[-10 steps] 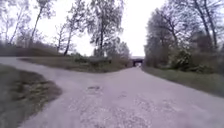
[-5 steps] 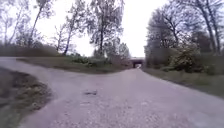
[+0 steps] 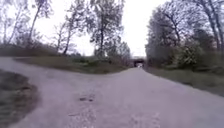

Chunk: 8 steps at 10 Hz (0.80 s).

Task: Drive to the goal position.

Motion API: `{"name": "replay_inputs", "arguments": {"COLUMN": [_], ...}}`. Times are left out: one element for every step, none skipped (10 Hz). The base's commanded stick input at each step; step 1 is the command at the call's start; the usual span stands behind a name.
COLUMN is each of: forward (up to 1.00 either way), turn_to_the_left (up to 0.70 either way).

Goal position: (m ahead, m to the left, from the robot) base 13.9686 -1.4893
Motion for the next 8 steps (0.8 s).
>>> {"name": "replay_inputs", "arguments": {"forward": [1.0, 1.0, 1.0, 1.0, 1.0, 1.0, 1.0, 1.0], "turn_to_the_left": [0.0, 0.0, 0.0, 0.0, 0.0, 0.0, 0.0, 0.0]}}
